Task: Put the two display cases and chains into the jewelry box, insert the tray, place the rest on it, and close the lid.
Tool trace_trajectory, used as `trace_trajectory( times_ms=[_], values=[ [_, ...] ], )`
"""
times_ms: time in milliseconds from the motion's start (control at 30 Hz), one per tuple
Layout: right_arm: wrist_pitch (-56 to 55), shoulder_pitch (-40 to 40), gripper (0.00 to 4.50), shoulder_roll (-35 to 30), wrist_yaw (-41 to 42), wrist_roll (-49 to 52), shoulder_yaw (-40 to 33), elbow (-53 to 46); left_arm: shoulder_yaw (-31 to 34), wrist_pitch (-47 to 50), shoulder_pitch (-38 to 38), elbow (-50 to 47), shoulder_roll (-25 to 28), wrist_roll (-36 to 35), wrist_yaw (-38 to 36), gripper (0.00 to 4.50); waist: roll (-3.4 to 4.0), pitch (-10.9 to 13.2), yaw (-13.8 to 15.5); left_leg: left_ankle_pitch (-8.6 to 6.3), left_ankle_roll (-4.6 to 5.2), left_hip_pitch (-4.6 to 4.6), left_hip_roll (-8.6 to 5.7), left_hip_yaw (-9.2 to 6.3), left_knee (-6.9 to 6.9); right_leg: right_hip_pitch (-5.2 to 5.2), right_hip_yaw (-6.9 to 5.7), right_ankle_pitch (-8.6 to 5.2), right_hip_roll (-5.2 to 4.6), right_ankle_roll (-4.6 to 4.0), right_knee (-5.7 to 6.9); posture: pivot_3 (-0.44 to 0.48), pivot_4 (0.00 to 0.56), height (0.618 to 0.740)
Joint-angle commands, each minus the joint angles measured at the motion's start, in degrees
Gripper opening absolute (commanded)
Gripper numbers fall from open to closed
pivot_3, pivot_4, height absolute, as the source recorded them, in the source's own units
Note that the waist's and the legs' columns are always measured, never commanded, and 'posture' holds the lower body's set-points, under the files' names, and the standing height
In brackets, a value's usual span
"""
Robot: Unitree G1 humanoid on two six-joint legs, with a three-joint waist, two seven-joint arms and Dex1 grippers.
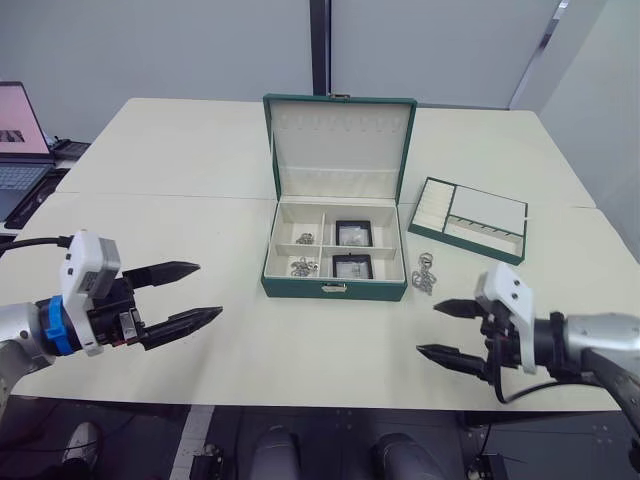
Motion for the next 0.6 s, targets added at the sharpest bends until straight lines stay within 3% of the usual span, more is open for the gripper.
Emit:
trace_trajectory(
  times_ms=[33, 267, 467, 600],
  values=[
    [-6.9, 7.1, 4.44, 0.3, -0.3, 0.7, -3.4, -2.3, 3.9, -4.4, 3.9, 2.5, -1.1, 2.6, -2.9, 4.50, -0.01, 0.0, -0.1, 0.00, 0.00, 0.00, 0.00, 0.01, -0.01, 0.00, 0.02, 0.00, 0.00, 0.00, 0.00, 0.000, 0.150, 0.740],
    [-14.4, 13.3, 4.44, -2.6, 0.0, 1.0, -3.9, 1.2, 4.0, -7.8, 4.3, 6.7, -0.3, 3.9, -5.7, 4.50, -0.22, -0.1, 0.0, 0.00, 0.00, 0.11, -0.01, -0.04, 0.04, -0.08, -0.05, 0.00, -0.01, 0.00, 0.00, 0.000, 0.150, 0.740],
    [-16.6, 13.5, 4.44, -3.6, -0.7, 2.6, -4.0, 2.4, 3.4, -7.2, 2.3, 6.1, -0.4, 2.2, -6.7, 4.50, -0.34, -0.2, 0.1, 0.00, 0.00, 0.08, -0.02, -0.06, 0.03, -0.02, -0.06, 0.00, -0.01, 0.00, -0.01, 0.000, 0.150, 0.740],
    [-15.3, 9.1, 4.44, -3.5, -2.8, 6.0, -5.2, 4.7, 0.4, -5.4, -1.4, 4.0, 1.0, 0.3, -7.1, 4.50, -0.34, -0.2, 0.1, 0.00, 0.00, 0.08, -0.01, -0.05, 0.03, -0.02, -0.05, 0.00, 0.00, -0.01, 0.00, 0.000, 0.150, 0.740]
  ],
)
